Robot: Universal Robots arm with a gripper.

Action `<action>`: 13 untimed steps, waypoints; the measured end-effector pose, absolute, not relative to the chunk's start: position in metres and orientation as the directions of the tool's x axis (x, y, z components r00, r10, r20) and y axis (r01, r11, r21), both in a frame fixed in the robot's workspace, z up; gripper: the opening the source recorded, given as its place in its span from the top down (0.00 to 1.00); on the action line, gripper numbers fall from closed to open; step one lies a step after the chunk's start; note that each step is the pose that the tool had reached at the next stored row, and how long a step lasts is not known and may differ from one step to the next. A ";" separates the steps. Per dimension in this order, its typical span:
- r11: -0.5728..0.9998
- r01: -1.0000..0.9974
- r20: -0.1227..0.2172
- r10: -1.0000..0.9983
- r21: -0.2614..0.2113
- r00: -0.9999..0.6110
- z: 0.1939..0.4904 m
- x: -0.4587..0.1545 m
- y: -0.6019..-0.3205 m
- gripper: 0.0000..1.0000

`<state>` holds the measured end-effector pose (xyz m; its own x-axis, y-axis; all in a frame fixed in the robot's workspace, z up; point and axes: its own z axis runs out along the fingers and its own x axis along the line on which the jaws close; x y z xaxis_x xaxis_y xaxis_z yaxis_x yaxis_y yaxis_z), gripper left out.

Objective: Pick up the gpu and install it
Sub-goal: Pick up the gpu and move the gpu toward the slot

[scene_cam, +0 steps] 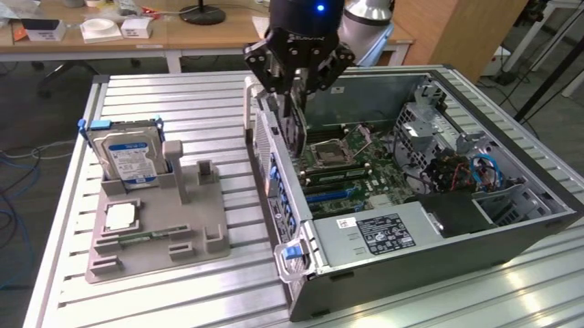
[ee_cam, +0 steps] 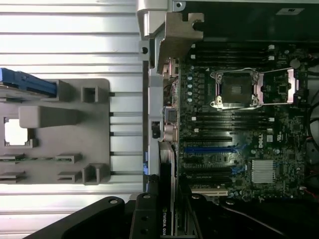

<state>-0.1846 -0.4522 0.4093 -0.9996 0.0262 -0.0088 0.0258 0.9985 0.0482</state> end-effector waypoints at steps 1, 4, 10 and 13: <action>0.999 0.026 -0.009 0.026 0.048 -1.000 0.409 -0.180 -0.452 0.74; 0.998 0.026 -0.008 0.026 0.048 -1.000 0.409 -0.167 -0.452 0.74; 0.998 0.026 -0.008 0.026 0.049 -1.000 0.409 -0.139 -0.452 0.74; 0.998 0.026 -0.008 0.026 0.049 -1.000 0.409 -0.126 -0.452 0.74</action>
